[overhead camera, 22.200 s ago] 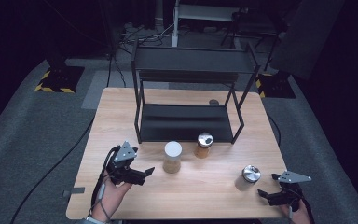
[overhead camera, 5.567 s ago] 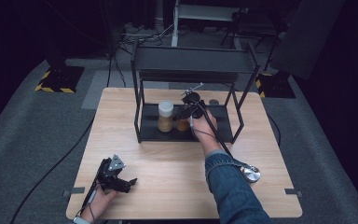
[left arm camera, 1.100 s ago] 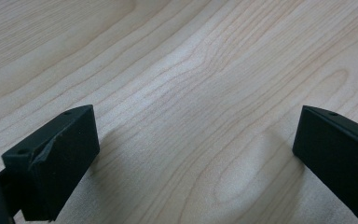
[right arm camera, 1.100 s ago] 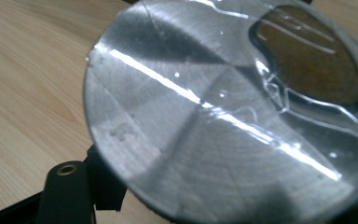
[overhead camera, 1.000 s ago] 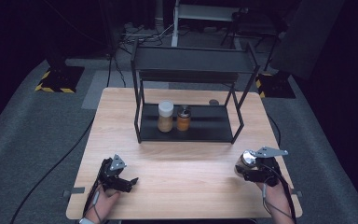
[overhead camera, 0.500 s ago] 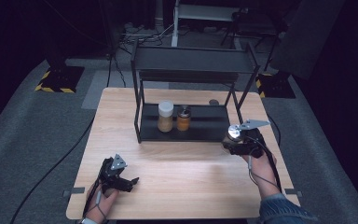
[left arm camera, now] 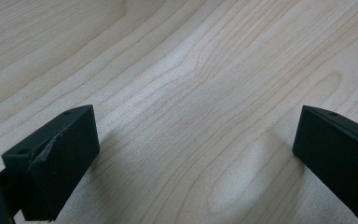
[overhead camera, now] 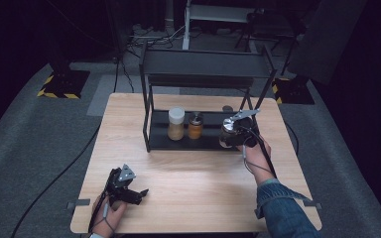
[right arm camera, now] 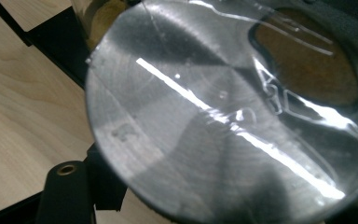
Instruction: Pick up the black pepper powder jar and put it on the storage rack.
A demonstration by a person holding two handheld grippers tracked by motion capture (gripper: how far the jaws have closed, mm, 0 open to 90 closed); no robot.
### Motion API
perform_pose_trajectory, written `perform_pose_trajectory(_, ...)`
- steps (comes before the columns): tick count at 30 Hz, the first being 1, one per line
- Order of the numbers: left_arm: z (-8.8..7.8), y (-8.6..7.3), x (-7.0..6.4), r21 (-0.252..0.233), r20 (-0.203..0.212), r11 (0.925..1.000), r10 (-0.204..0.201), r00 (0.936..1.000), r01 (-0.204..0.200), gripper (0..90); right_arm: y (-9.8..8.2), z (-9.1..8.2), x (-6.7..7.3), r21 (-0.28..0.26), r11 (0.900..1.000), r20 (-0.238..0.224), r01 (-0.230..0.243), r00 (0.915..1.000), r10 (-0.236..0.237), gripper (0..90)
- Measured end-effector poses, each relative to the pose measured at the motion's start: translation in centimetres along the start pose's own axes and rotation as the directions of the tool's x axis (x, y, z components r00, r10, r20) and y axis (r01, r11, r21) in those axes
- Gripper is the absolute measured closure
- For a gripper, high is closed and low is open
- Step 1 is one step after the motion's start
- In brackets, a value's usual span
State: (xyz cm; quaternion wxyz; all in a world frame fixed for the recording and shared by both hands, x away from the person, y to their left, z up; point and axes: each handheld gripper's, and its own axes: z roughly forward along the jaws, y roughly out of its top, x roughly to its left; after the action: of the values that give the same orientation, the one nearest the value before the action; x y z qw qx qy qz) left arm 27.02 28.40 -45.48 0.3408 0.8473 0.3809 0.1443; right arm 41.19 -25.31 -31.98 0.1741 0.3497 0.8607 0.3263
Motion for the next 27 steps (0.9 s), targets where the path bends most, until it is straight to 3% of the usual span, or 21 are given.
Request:
perform_pose_trajectory(7,0.0,0.0,0.0,0.001,-0.001,1.0,-0.001,1.0,0.001,0.0,1.3,2.4,-1.0,-0.008,1.0,-0.011,-0.018,0.9998,0.018,30.0)
perform_pose_trajectory(12,0.0,0.0,-0.1,0.001,-0.002,1.0,-0.002,1.0,0.002,0.0,2.3,4.3,-1.0,0.008,1.0,0.01,0.003,0.9999,-0.003,30.0)
perform_pose_trajectory(15,0.0,0.0,-0.1,0.001,-0.002,1.0,-0.003,1.0,0.003,0.0,2.6,5.5,-1.6,0.019,1.0,0.008,-0.011,0.9999,0.011,30.0)
perform_pose_trajectory(27,0.0,0.0,-0.2,0.002,-0.002,1.0,-0.002,1.0,0.002,0.0,2.5,9.1,-2.8,0.044,0.998,0.012,-0.042,0.9991,0.041,30.0)
